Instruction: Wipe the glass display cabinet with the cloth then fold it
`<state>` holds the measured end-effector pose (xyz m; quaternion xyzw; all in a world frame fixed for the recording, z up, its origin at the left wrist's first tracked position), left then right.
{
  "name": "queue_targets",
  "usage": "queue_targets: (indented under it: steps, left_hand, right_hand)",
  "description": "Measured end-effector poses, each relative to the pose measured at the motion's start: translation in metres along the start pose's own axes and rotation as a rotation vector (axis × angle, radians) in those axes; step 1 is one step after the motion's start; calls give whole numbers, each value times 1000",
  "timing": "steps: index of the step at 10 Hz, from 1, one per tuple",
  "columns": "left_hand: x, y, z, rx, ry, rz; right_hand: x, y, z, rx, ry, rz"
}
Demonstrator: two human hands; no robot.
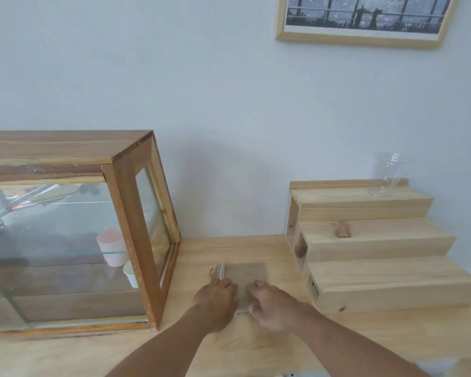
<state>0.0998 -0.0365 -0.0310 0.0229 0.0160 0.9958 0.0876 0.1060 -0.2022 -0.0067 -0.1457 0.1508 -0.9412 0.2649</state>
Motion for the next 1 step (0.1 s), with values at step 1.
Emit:
queue_targets:
  steps: [1]
  left_hand:
    - [-3,1,-2,-45,-10,19]
  right_hand:
    - [22,-22,57,-188,225,75]
Point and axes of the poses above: each hand's wrist, its own x-axis away from the middle knuckle, its own z-axis out of the back of the hand, y = z × x, the point moved 3 cm from there along -x, towards the middle knuckle, and after that the axes turned 3 degrees about z, right-handed, at the moved point
